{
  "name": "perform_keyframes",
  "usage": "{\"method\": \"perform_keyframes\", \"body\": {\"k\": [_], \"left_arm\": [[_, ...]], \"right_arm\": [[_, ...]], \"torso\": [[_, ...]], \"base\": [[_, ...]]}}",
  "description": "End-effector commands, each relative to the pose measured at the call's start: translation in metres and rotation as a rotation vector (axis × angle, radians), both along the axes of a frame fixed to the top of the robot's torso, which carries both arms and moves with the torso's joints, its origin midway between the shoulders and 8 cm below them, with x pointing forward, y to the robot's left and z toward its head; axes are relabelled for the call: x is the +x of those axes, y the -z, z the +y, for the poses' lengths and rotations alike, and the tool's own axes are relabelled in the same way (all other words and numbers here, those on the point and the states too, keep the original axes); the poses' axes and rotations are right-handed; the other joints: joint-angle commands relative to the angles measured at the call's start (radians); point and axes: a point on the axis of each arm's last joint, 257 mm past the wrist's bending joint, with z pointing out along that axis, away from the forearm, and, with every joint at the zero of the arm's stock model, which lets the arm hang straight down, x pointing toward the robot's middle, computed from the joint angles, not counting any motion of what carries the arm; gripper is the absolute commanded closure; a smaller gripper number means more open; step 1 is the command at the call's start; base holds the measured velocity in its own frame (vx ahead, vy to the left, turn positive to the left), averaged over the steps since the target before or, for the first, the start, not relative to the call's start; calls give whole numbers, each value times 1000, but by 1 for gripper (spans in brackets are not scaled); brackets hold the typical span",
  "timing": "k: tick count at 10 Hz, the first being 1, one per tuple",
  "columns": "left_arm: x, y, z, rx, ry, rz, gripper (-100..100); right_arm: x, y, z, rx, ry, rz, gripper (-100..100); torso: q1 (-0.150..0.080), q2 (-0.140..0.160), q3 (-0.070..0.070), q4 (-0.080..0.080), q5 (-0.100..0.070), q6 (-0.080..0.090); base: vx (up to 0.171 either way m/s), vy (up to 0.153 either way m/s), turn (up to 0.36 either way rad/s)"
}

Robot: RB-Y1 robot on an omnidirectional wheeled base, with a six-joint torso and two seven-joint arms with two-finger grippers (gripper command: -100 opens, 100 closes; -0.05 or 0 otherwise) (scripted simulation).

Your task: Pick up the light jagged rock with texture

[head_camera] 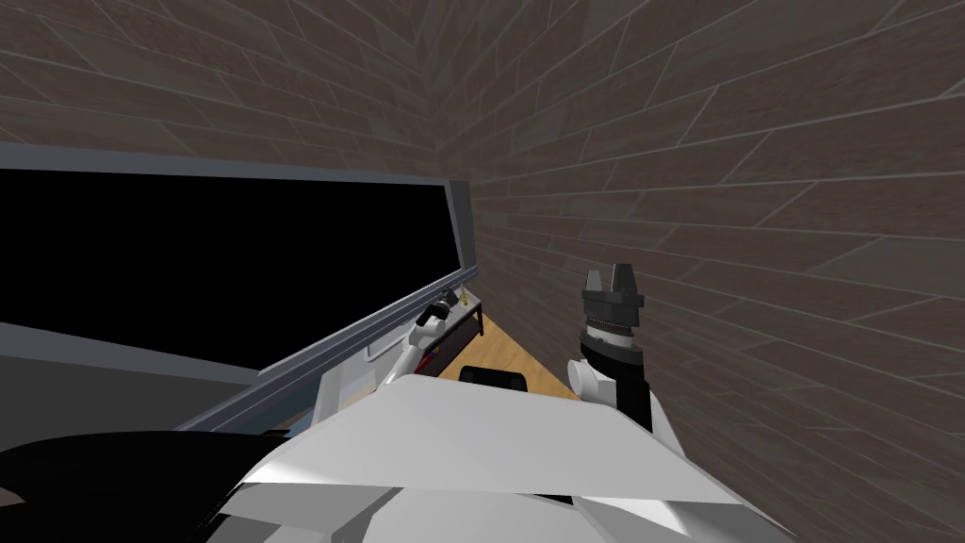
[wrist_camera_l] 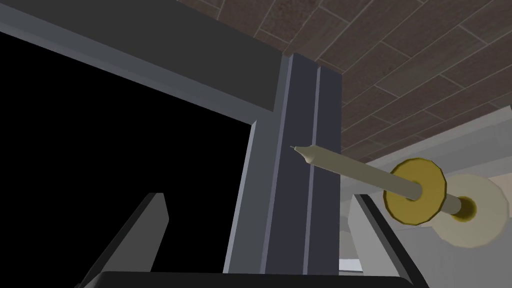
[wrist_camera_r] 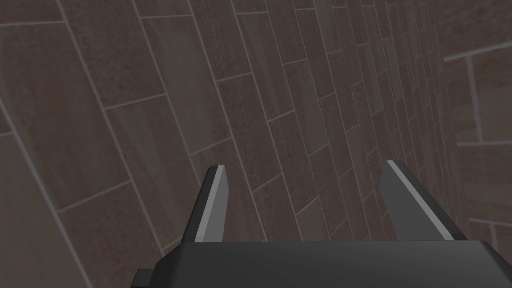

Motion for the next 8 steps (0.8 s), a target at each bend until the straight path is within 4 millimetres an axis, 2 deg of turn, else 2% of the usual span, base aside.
{"method": "perform_keyframes", "body": {"k": [1,6,7,8], "left_arm": [[5,19,4,-18,0,68,-100],[6,70,15,-48,-10,228,-100],[6,70,15,-48,-10,230,-100],[8,83,18,-65,-12,283,-100]], "right_arm": [[0,0,0,0,0,0,0],[0,0,0,0,0,0,0],[0,0,0,0,0,0,0],[0,0,0,0,0,0,0]], "torso": [[0,0,0,0,0,0],[0,0,0,0,0,0],[0,0,0,0,0,0],[0,0,0,0,0,0]], "base": [[0,9,-22],[3,9,-19],[0,0,0],[3,6,-25]]}}
